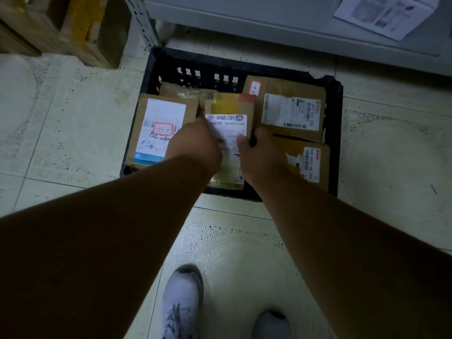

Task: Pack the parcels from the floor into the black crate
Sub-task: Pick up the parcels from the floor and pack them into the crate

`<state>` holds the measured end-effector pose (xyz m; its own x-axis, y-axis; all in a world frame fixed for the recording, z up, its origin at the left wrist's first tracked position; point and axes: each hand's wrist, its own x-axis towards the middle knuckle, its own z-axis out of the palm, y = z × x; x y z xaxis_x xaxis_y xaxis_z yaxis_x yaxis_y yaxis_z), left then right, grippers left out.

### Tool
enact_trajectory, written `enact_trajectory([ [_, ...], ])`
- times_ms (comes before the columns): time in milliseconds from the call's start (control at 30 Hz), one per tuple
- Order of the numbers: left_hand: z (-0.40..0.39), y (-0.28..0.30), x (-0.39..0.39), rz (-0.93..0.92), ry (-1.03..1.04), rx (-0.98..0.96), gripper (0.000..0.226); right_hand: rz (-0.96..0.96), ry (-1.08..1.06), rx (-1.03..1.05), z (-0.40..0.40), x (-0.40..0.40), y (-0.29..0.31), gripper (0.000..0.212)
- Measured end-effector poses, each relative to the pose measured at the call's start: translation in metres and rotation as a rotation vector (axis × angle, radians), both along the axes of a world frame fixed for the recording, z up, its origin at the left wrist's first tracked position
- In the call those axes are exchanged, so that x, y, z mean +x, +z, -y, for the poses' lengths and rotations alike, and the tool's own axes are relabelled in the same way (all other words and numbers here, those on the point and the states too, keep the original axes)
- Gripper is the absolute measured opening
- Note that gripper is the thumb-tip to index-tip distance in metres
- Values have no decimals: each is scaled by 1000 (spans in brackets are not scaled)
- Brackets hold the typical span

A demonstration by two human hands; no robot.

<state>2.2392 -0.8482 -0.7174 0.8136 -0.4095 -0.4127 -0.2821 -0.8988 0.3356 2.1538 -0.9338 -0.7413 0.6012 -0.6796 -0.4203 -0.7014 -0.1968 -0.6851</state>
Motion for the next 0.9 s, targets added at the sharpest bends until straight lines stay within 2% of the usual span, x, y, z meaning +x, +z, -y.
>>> enact_trajectory([
  [100, -3, -1, -1, 46, -5, -34, 18, 25, -23, -27, 0, -1, -4, 21],
  [333, -18, -8, -14, 99, -2, -244, 24, 115, -10, -82, -5, -20, -2, 21],
  [433, -17, -9, -13, 76, -25, -269, 23, 150, -48, -3, -3, -24, 4, 28],
  [600, -17, -1, -10, 26, 53, -419, 25, 285, -248, 241, -2, -13, 7, 35],
  [767, -14, 4, -6, -45, 225, -508, 27, 352, -272, 306, 2, 4, 15, 46],
  [900, -18, 7, -1, -82, 157, -500, 28, 356, -318, 343, 3, 2, 15, 57],
])
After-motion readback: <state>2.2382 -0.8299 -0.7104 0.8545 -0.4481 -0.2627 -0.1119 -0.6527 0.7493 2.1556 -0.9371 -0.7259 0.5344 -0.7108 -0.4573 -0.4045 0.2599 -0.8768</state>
